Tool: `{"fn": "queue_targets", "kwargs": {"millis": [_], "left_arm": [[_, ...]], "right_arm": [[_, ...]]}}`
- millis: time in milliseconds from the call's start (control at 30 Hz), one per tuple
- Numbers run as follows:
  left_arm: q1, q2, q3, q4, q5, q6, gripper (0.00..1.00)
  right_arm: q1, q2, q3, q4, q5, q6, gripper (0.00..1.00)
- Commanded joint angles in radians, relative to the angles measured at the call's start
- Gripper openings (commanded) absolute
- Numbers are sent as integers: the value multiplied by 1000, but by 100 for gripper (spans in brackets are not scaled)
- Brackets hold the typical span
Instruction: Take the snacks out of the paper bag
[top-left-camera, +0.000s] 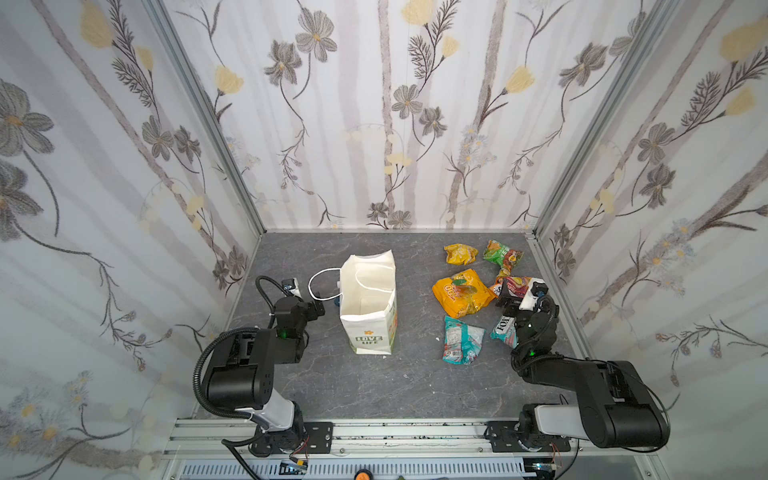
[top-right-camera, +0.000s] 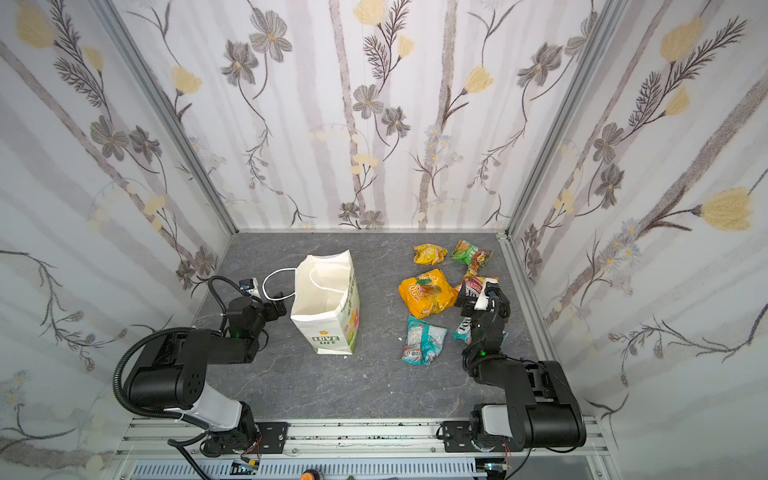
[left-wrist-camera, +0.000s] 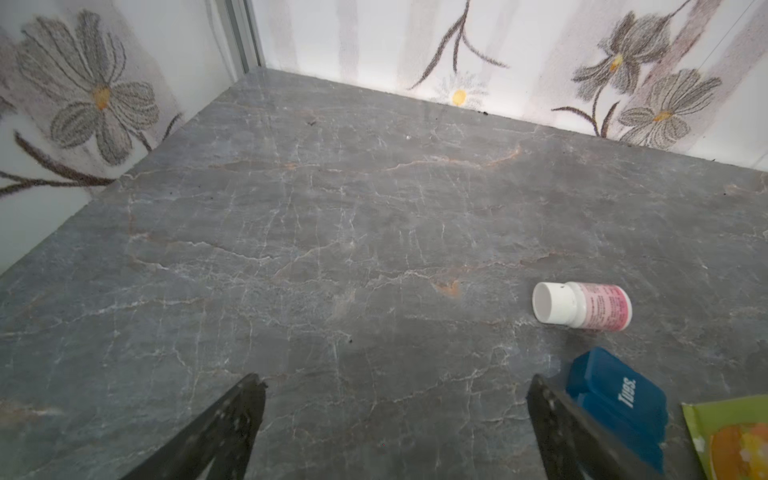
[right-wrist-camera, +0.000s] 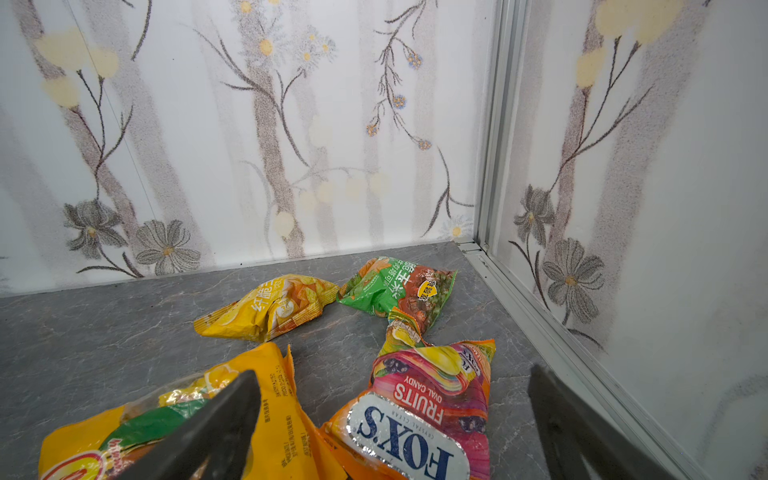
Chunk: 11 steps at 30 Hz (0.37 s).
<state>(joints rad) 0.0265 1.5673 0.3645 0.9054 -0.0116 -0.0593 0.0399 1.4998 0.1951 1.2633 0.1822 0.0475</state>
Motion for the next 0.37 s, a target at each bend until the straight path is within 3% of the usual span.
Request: {"fn": "queue_targets", "kwargs": {"millis": [0, 333], "left_arm": [[-4, 2, 4, 45, -10, 17, 100], [-5, 2, 6, 44, -10, 18, 100]], "right_arm": [[1, 2, 2, 46, -12, -17, 100], [4, 0, -12, 68, -46, -37, 100]]}}
